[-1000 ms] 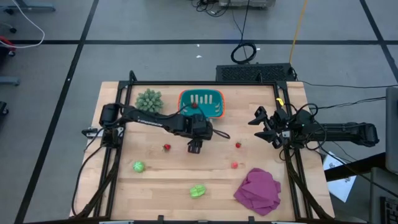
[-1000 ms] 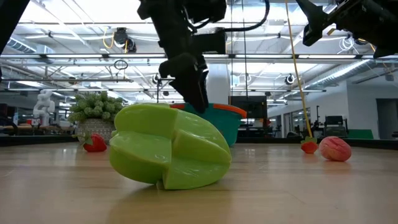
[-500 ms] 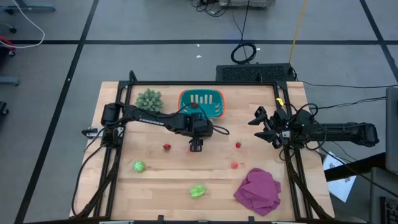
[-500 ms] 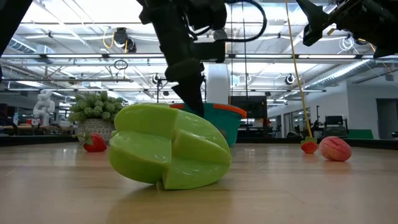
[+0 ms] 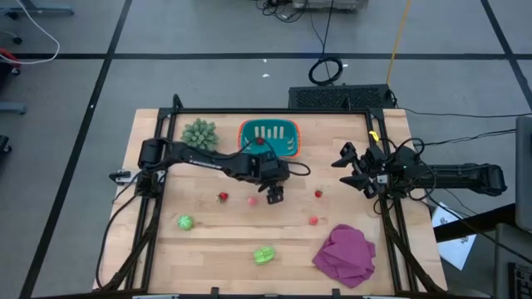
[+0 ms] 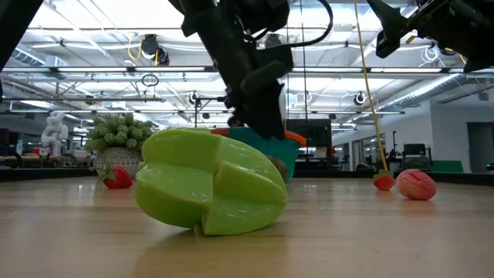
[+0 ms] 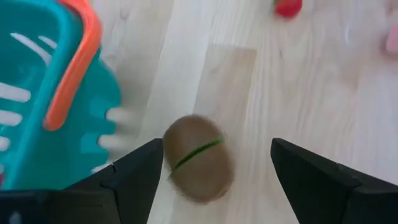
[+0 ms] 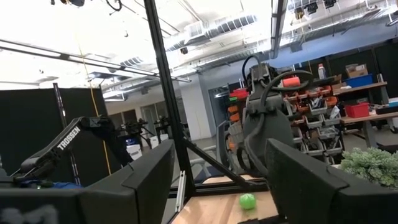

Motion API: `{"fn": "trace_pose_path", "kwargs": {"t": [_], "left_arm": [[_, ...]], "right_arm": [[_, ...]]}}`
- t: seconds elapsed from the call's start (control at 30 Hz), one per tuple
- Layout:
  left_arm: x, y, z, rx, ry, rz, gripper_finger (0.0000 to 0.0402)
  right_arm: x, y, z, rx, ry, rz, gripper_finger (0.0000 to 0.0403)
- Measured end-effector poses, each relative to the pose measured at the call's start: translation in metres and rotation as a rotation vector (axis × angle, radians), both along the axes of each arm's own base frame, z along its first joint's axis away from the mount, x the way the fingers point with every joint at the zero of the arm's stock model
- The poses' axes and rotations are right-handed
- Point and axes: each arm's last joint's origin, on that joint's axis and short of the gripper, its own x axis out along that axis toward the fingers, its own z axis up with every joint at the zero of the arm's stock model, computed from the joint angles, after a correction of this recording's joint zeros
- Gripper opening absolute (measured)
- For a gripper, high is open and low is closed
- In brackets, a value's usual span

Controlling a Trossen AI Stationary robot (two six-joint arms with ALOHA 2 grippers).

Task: Pick and placing Produce into tupperware
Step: Put the brown kiwi into the blue basket

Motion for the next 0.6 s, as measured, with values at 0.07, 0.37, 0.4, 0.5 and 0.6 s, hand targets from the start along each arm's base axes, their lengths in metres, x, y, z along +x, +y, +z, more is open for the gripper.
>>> {"fn": "trace_pose_path", "kwargs": {"t": [0.07,0.37,0.4,0.5,0.6], "left_arm": [[0.0,-0.001,-0.005,-0.011,0.02,0.017,0.0302],[0.003,-0.001,-0.016,0.001,0.031,0.056,0.0299],[0.004,0.0,-0.017,0.001,0.028,0.058,0.03],[0.005,0.002,-0.024,-0.026,0.045,0.075,0.0303],[0.006,0.003,-0.03,-0.029,0.059,0.078,0.0302]], "right_arm": [[0.0,0.0,0.0,0.001,0.004,0.0,0.0242],[0.001,0.0,-0.001,0.003,0.017,0.002,0.0242],[0.001,0.0,-0.001,0.003,0.017,0.002,0.0242],[0.001,0.0,-0.001,0.003,0.017,0.002,0.0242],[0.001,0.0,-0.001,0.003,0.017,0.003,0.0242]]}}
